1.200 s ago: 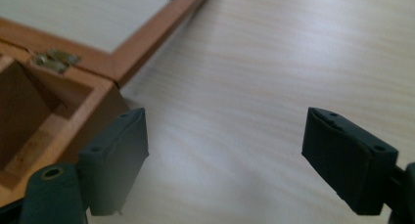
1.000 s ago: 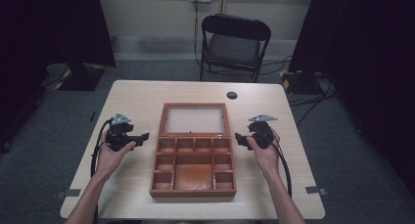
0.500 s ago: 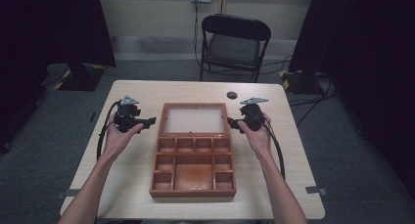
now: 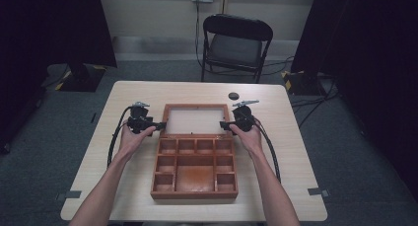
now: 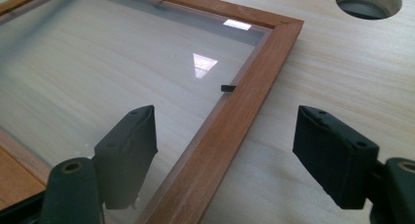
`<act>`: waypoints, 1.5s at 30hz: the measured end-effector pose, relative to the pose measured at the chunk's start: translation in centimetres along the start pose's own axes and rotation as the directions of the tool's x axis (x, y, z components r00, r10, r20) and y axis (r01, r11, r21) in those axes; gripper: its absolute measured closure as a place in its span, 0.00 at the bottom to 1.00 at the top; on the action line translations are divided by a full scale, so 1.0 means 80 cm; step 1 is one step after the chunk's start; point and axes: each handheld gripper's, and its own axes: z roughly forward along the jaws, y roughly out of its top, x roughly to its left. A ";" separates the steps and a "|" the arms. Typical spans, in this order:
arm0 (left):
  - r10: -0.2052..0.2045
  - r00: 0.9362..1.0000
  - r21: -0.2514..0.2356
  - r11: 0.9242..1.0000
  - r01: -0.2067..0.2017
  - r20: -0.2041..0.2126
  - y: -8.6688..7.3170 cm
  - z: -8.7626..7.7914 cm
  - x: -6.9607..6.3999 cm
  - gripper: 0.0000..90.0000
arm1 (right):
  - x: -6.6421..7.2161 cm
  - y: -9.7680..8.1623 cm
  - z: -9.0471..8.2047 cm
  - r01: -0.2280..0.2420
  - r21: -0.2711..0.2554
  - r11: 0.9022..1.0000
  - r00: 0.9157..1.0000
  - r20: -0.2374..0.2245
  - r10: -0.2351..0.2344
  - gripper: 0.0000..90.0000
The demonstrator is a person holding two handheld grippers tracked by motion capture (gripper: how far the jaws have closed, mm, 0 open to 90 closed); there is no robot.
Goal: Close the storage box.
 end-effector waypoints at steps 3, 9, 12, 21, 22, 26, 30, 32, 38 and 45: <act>-0.004 1.000 0.007 1.000 0.004 0.017 0.000 0.005 -0.002 0.29 | -0.003 -0.001 0.002 -0.016 -0.002 1.000 1.000 -0.017 0.016 0.26; -0.025 0.998 0.026 0.999 0.024 0.057 0.004 0.013 -0.006 0.30 | -0.008 -0.004 0.007 -0.074 -0.011 0.997 0.996 -0.057 0.073 0.24; -0.072 0.993 0.037 0.997 0.069 0.092 0.002 0.016 -0.003 0.29 | -0.008 -0.004 0.010 -0.095 -0.005 0.995 0.992 -0.084 0.095 0.24; -0.113 0.984 0.066 0.992 0.105 0.135 0.005 0.022 -0.004 0.29 | -0.006 -0.005 0.021 -0.164 0.016 0.986 0.973 -0.161 0.164 0.21; -0.116 0.983 0.067 0.992 0.107 0.141 0.005 0.023 -0.003 0.29 | -0.007 -0.006 0.021 -0.169 0.018 0.985 0.971 -0.166 0.170 0.21; -0.134 0.980 0.080 0.989 0.123 0.150 0.006 0.026 -0.002 0.28 | -0.013 -0.008 0.025 -0.210 0.032 0.977 0.957 -0.197 0.212 0.21; -0.137 0.976 0.105 0.987 0.120 0.169 0.007 0.029 -0.004 0.26 | -0.013 -0.008 0.030 -0.231 0.041 0.972 0.944 -0.233 0.234 0.21; -0.148 0.973 0.107 0.986 0.131 0.176 0.007 0.030 -0.003 0.26 | -0.010 -0.007 0.031 -0.235 0.042 0.971 0.945 -0.225 0.238 0.21; -0.179 0.964 0.113 0.981 0.159 0.197 0.005 0.033 -0.001 0.26 | -0.017 -0.008 0.027 -0.257 0.036 0.966 0.935 -0.245 0.258 0.28; -0.150 0.967 0.084 0.987 0.135 0.206 0.011 0.026 -0.005 0.31 | -0.018 -0.004 0.019 -0.254 -0.013 0.967 0.940 -0.236 0.244 0.37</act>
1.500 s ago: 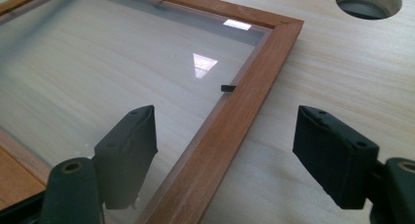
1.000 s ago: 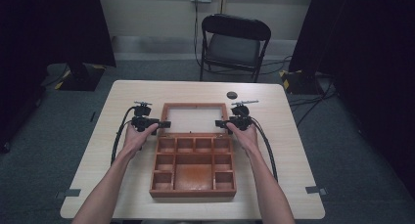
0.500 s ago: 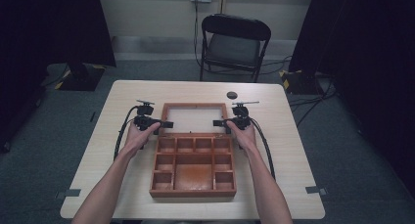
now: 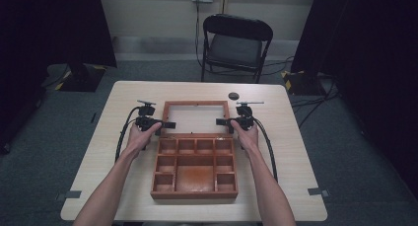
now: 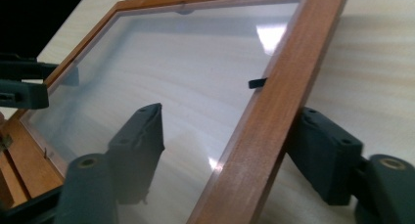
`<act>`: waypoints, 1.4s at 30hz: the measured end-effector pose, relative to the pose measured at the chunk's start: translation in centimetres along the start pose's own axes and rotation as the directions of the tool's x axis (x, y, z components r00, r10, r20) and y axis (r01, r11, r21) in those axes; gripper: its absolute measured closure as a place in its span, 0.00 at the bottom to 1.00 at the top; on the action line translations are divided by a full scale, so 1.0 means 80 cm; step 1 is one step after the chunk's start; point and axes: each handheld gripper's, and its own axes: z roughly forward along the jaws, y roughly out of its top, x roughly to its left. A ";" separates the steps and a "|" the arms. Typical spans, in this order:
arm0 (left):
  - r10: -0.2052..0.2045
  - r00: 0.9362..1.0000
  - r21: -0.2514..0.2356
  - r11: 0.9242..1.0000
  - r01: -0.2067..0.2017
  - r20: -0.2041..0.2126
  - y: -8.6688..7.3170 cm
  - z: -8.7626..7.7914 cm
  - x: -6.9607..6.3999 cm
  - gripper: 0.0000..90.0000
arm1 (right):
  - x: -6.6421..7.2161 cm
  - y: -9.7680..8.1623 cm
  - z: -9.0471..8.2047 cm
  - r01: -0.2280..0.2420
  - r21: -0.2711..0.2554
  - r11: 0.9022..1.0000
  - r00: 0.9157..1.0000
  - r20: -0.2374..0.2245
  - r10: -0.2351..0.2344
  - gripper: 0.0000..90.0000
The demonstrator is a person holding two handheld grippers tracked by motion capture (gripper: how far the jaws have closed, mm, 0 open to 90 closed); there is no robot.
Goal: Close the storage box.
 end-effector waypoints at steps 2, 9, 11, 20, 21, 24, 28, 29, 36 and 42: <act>0.022 1.000 0.001 1.000 -0.022 -0.005 0.002 -0.003 -0.004 0.32 | 0.004 0.005 -0.007 0.026 -0.025 0.999 1.000 0.010 -0.025 0.40; 0.065 0.998 -0.020 0.998 -0.066 -0.027 0.005 -0.009 -0.013 0.34 | 0.010 0.008 -0.015 0.047 -0.054 0.997 0.999 0.024 -0.046 0.44; 0.079 0.996 -0.025 0.996 -0.080 -0.036 0.006 -0.012 -0.015 0.35 | 0.012 0.010 -0.018 0.051 -0.062 0.997 0.998 0.024 -0.050 0.44; 0.114 0.992 -0.056 0.992 -0.117 -0.056 0.011 -0.027 -0.021 0.44 | 0.019 0.016 -0.033 0.073 -0.103 0.992 0.997 0.015 -0.071 0.49; 0.118 0.991 -0.059 0.991 -0.122 -0.059 0.011 -0.027 -0.022 0.45 | 0.020 0.016 -0.034 0.074 -0.107 0.992 0.997 0.012 -0.073 0.50; 0.132 0.990 -0.064 0.989 -0.136 -0.058 0.012 -0.033 -0.025 0.47 | 0.022 0.018 -0.039 0.080 -0.116 0.990 0.997 0.008 -0.080 0.51; 0.137 0.989 -0.084 0.986 -0.142 -0.061 0.013 -0.038 -0.029 0.48 | 0.026 0.020 -0.045 0.092 -0.124 0.988 0.996 0.008 -0.092 0.51; 0.142 0.988 -0.084 0.986 -0.147 -0.062 0.014 -0.039 -0.030 0.48 | 0.028 0.020 -0.046 0.093 -0.126 0.988 0.996 0.008 -0.093 0.51; 0.161 0.983 -0.108 0.980 -0.170 -0.083 0.024 -0.050 -0.040 0.50 | 0.036 0.028 -0.056 0.109 -0.145 0.983 0.994 0.012 -0.109 0.52; 0.171 0.982 -0.139 0.974 -0.181 -0.079 0.032 -0.064 -0.044 0.50 | 0.046 0.037 -0.062 0.127 -0.160 0.979 0.992 0.011 -0.127 0.52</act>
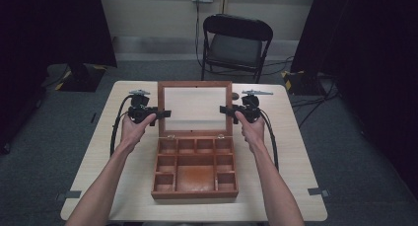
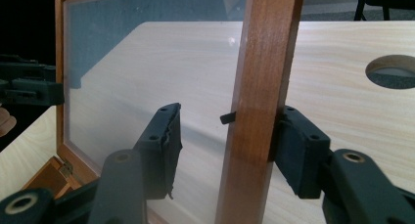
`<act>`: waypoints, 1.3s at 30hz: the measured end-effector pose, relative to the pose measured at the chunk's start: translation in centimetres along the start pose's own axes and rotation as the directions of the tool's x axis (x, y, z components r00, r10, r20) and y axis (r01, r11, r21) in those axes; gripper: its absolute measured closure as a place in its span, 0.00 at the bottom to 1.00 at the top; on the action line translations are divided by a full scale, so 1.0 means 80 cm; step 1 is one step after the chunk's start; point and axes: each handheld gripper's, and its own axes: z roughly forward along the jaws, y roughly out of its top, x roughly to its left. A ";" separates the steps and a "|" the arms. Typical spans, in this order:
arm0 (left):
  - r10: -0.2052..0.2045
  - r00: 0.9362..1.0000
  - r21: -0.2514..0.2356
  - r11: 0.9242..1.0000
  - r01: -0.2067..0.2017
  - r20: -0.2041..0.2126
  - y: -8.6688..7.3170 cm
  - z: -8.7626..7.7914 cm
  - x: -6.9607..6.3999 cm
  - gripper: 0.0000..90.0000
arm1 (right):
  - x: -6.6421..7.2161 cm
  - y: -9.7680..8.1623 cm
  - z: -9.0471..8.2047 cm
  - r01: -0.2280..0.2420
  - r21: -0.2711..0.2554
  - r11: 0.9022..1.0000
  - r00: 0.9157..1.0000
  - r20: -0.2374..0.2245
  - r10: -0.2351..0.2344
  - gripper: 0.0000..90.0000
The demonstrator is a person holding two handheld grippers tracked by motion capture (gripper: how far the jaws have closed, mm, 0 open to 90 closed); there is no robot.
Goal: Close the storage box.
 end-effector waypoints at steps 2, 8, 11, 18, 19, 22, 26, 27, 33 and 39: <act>0.009 1.000 -0.001 1.000 -0.009 -0.004 0.002 -0.002 -0.002 0.50 | 0.002 0.000 -0.001 0.002 -0.003 1.000 1.000 0.003 -0.002 0.51; 0.024 0.999 -0.007 1.000 -0.025 -0.026 0.014 -0.005 -0.008 0.53 | 0.006 0.005 -0.006 0.013 -0.009 1.000 1.000 0.009 -0.013 0.52; 0.016 1.000 -0.018 1.000 -0.017 -0.018 0.014 -0.005 -0.009 0.54 | 0.007 0.006 -0.010 0.015 -0.014 1.000 1.000 0.012 -0.015 0.52; 0.029 0.999 -0.014 0.999 -0.029 -0.021 0.022 -0.003 -0.012 0.54 | 0.013 0.009 -0.019 0.040 -0.014 0.999 0.999 0.030 -0.039 0.50; 0.035 0.999 -0.016 0.999 -0.035 -0.021 0.024 -0.004 -0.013 0.54 | 0.013 0.009 -0.019 0.040 -0.014 0.999 0.999 0.030 -0.039 0.50; 0.033 0.999 -0.033 0.999 -0.033 -0.014 0.027 -0.008 -0.016 0.54 | 0.016 0.010 -0.022 0.044 -0.019 0.999 0.999 0.027 -0.043 0.50; 0.056 0.998 -0.036 0.998 -0.056 -0.005 0.025 -0.014 -0.020 0.54 | 0.020 0.011 -0.028 0.057 -0.018 0.998 0.998 0.025 -0.056 0.50; 0.057 0.998 -0.040 0.998 -0.058 -0.004 0.025 -0.016 -0.021 0.54 | 0.021 0.011 -0.029 0.058 -0.017 0.998 0.998 0.025 -0.058 0.50; 0.068 0.998 -0.058 0.996 -0.067 0.010 0.021 -0.025 -0.028 0.54 | 0.028 0.011 -0.037 0.079 -0.018 0.997 0.997 0.018 -0.078 0.48; 0.093 0.995 -0.059 0.994 -0.091 0.021 0.020 -0.036 -0.038 0.53 | 0.036 0.009 -0.044 0.095 -0.028 0.995 0.995 0.010 -0.095 0.46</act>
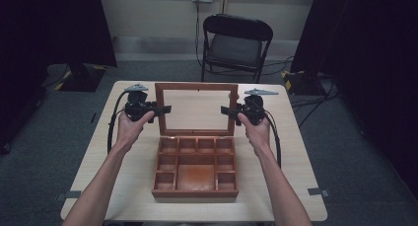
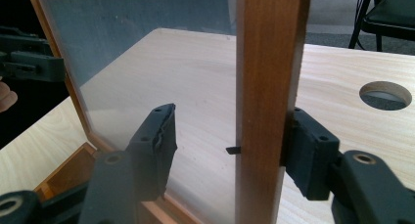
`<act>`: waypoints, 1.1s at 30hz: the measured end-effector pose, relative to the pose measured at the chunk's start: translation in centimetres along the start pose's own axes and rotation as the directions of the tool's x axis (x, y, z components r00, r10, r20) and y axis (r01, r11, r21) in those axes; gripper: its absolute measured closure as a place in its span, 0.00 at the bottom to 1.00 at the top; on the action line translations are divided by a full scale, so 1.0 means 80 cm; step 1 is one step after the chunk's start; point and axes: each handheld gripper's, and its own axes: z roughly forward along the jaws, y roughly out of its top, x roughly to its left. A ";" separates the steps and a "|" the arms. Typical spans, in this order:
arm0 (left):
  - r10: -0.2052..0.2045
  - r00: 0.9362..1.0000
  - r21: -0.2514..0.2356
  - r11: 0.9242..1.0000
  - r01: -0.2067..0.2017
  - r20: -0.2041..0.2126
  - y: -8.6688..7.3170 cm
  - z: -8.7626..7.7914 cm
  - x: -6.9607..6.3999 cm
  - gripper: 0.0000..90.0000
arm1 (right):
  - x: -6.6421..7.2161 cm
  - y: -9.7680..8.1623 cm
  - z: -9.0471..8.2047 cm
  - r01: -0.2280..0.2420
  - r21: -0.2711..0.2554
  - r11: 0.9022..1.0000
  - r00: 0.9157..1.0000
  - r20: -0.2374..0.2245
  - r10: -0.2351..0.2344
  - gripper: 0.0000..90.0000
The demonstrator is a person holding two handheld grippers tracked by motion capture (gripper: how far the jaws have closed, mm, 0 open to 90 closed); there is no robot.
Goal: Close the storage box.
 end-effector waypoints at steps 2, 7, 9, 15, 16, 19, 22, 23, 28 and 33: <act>0.011 1.000 -0.007 1.000 -0.011 0.005 0.001 -0.004 -0.003 0.52 | 0.002 0.000 -0.003 0.003 0.001 1.000 1.000 -0.004 -0.003 0.46; 0.024 1.000 -0.031 0.999 -0.023 0.016 0.000 -0.014 -0.009 0.53 | 0.009 -0.002 -0.012 0.020 -0.009 1.000 1.000 -0.016 -0.020 0.45; 0.033 0.999 -0.037 0.999 -0.032 0.021 0.000 -0.018 -0.010 0.53 | 0.010 -0.003 -0.013 0.022 -0.009 1.000 1.000 -0.018 -0.023 0.45; 0.037 0.999 -0.054 0.998 -0.035 0.036 -0.004 -0.025 -0.017 0.53 | 0.014 -0.006 -0.020 0.030 -0.018 0.999 0.999 -0.031 -0.031 0.46; 0.043 0.999 -0.052 0.998 -0.041 0.034 -0.005 -0.026 -0.017 0.53 | 0.015 -0.006 -0.021 0.033 -0.015 0.999 0.999 -0.031 -0.033 0.46; 0.040 0.998 -0.057 0.998 -0.037 0.043 -0.007 -0.029 -0.018 0.54 | 0.018 -0.007 -0.024 0.034 -0.015 0.999 0.999 -0.035 -0.035 0.46; 0.052 0.998 -0.055 0.997 -0.050 0.043 -0.008 -0.033 -0.023 0.55 | 0.020 -0.009 -0.027 0.042 -0.017 0.999 0.998 -0.039 -0.043 0.47; 0.051 0.998 -0.059 0.997 -0.048 0.045 -0.009 -0.034 -0.024 0.55 | 0.021 -0.010 -0.029 0.043 -0.019 0.999 0.998 -0.041 -0.043 0.47; 0.054 0.997 -0.065 0.997 -0.050 0.055 -0.013 -0.039 -0.027 0.56 | 0.025 -0.014 -0.035 0.039 -0.019 0.999 0.998 -0.048 -0.039 0.48; 0.053 0.996 -0.069 0.996 -0.048 0.067 -0.017 -0.043 -0.032 0.55 | 0.028 -0.018 -0.041 0.039 -0.022 0.999 0.998 -0.058 -0.040 0.48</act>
